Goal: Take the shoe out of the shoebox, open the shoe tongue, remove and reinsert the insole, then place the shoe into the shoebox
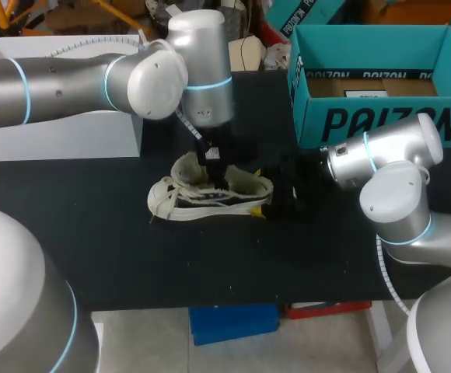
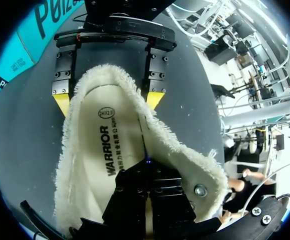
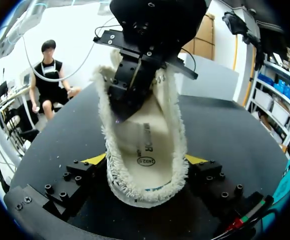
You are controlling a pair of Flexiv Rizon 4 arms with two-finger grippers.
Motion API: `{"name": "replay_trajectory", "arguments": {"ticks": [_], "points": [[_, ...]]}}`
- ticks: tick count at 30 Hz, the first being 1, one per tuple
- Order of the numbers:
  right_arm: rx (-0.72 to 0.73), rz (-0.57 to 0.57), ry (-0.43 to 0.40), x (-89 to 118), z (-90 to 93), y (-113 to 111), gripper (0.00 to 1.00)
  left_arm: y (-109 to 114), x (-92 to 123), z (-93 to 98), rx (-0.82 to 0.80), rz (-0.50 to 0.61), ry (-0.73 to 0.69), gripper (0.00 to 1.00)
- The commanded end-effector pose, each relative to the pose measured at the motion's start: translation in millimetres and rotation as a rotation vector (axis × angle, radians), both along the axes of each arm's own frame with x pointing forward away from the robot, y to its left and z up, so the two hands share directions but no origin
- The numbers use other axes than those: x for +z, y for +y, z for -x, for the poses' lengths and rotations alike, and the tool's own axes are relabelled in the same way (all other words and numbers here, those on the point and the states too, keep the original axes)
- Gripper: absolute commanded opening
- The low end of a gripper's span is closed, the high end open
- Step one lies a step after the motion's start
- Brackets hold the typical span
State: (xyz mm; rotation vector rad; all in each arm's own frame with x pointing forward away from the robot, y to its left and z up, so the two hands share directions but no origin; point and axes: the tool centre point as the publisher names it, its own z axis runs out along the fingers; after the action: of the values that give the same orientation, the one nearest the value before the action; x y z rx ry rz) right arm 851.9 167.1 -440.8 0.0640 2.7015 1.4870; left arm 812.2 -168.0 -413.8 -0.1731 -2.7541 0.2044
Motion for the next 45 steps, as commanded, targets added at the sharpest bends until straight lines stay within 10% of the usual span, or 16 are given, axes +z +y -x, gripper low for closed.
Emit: {"name": "replay_trajectory", "arguments": {"ticks": [1, 5, 8, 14, 34, 45], "points": [[-0.002, 0.001, 0.001, -3, -1.8, 1, 0.00, -3, -14, 5.3, 0.003, 0.004, 0.006, 0.00], [-0.002, 0.001, 0.001, -3, -1.8, 1, 0.00, -4, -14, 5.9, 0.010, 0.013, 0.006, 0.00], [-0.002, 0.001, 0.001, -3, -1.8, 1, 0.00, -4, -14, 5.8, 0.015, 0.010, -0.008, 0.35], [-0.002, 0.001, 0.001, -3, -1.8, 1, 0.00, 1, -16, 5.2, 0.024, -0.035, -0.052, 0.49], [-0.002, 0.001, 0.001, -3, -1.8, 1, 0.00, 25, -45, -4.9, 0.093, -0.325, -0.425, 0.32], [-0.002, 0.001, 0.001, -3, -1.8, 1, 0.00, 26, -85, -12.1, 0.104, -0.334, -0.556, 0.42]]}}
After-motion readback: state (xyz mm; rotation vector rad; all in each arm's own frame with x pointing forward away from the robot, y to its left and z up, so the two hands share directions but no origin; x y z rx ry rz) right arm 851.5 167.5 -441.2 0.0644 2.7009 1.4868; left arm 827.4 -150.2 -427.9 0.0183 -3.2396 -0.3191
